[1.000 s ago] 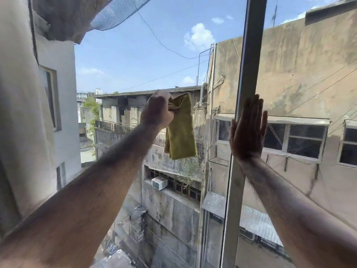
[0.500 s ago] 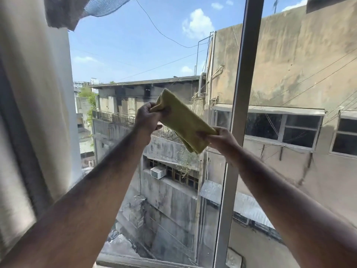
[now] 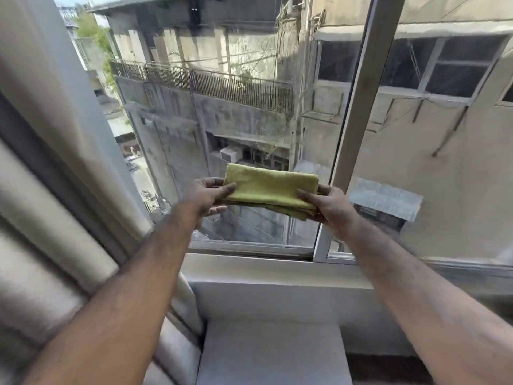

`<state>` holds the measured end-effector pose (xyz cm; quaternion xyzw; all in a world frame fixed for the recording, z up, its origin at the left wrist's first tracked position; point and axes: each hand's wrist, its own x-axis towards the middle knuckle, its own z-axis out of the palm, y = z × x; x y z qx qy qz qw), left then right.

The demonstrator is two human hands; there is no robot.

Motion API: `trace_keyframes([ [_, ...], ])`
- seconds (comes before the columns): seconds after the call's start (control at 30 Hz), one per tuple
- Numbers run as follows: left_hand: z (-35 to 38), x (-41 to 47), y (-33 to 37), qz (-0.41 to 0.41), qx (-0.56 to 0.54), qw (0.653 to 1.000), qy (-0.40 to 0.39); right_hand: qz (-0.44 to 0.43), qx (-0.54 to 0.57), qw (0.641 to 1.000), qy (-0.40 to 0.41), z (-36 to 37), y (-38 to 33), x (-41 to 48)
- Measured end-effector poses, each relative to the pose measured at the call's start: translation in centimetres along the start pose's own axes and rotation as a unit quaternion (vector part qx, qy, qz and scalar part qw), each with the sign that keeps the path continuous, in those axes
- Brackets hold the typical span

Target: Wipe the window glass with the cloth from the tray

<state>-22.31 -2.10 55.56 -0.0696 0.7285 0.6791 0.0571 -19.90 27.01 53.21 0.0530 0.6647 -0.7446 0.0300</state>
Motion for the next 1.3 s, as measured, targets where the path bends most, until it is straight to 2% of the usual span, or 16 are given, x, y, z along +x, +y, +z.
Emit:
trace_keyframes([
  [0.13,0.2,-0.7,-12.8,-0.093,0.007,0.996,-0.013,0.132,-0.013,0.991,-0.024,-1.7,13.6,-2.6],
  [0.3,0.2,-3.0,-29.2,-0.189,0.048,0.98,-0.032,0.261,-0.025,0.965,-0.017,-2.8,29.3,-6.8],
  [0.57,1.4,-9.3,-52.3,-0.341,0.125,0.929,-0.077,0.426,-0.022,0.904,0.035,-4.8,50.5,-16.4],
  [0.7,2.4,-13.5,-60.3,-0.343,0.243,0.904,-0.079,0.483,-0.021,0.871,0.082,-6.1,58.1,-22.1],
  [0.87,3.7,-16.8,-66.2,-0.292,0.33,0.896,-0.06,0.495,-0.025,0.854,0.155,-6.0,64.0,-26.7],
  [0.97,4.0,-17.0,-68.6,-0.266,0.389,0.879,-0.076,0.485,-0.095,0.851,0.178,-5.5,66.2,-27.3],
  [1.07,4.4,-16.8,-69.8,-0.241,0.441,0.859,-0.102,0.468,-0.255,0.836,0.128,-5.1,66.8,-26.6],
  [1.1,4.5,-16.7,-70.2,-0.231,0.46,0.851,-0.106,0.466,-0.326,0.817,0.096,-5.0,67.0,-26.3],
  [1.17,4.8,-16.7,-70.1,-0.209,0.507,0.828,-0.117,0.45,-0.486,0.749,0.012,-4.7,66.7,-25.5],
  [1.2,5.0,-16.6,-69.7,-0.198,0.522,0.822,-0.116,0.428,-0.533,0.729,-0.011,-4.4,66.4,-25.0],
  [1.3,5.1,-16.0,-68.3,-0.15,0.528,0.829,-0.106,0.327,-0.593,0.735,-0.044,-4.0,64.5,-22.9],
])
